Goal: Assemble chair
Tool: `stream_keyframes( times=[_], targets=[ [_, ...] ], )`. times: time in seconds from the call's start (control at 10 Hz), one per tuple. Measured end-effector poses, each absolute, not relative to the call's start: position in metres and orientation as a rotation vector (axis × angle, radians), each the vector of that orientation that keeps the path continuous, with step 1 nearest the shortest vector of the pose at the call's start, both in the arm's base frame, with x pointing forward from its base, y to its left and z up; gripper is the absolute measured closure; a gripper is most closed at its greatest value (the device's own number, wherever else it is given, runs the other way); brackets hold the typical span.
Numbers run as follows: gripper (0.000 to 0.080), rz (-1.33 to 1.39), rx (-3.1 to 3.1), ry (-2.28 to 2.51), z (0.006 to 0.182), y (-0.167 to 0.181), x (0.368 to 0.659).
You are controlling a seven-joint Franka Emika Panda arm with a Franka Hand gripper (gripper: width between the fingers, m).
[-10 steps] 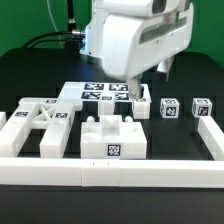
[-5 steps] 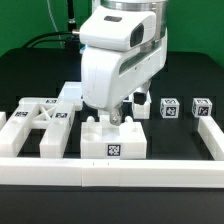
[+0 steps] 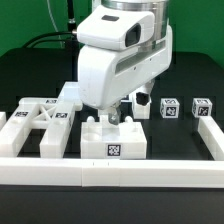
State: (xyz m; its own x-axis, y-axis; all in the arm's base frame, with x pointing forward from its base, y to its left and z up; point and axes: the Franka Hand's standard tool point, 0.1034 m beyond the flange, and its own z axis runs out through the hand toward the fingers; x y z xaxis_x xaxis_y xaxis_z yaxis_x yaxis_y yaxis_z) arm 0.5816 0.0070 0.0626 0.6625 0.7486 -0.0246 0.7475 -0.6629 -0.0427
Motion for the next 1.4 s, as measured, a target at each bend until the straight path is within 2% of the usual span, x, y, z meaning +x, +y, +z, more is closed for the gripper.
stream_keyframes(
  times=[0.4,1.0,1.4],
  targets=[
    [0.015,0.074,-2.965,-0.885,0.046,0.005,0.579],
    [0.015,0.065,-3.057,-0.318,0.046,0.014,0.58],
    [0.015,0.075,-3.062,-0.113,0.028,0.018,0.576]
  ],
)
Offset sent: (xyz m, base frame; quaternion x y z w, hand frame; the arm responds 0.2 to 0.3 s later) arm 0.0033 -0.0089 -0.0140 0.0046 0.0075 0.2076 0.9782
